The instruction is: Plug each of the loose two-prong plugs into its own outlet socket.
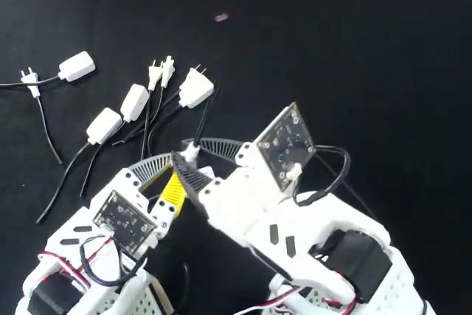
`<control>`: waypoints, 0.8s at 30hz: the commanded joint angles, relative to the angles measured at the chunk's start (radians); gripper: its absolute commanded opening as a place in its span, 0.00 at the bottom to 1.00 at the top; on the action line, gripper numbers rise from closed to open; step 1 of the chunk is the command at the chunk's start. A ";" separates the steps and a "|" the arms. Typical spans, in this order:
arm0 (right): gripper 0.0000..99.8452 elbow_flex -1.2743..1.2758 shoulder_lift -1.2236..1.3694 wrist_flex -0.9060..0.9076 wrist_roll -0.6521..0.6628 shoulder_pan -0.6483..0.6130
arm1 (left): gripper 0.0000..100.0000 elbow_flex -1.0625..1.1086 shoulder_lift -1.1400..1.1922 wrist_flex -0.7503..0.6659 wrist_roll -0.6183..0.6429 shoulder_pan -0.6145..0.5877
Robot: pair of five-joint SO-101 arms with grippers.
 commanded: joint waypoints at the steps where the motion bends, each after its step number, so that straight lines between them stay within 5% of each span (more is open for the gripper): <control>1: 0.01 -0.004 -0.005 0.011 0.008 -0.023 | 0.03 0.001 0.000 -0.029 -0.002 -0.012; 15: 0.01 0.008 -0.005 0.025 0.037 -0.021 | 0.03 -0.159 0.000 0.121 0.054 0.001; 24: 0.01 0.051 -0.005 -0.018 0.054 -0.025 | 0.03 -0.223 0.000 0.224 0.028 0.159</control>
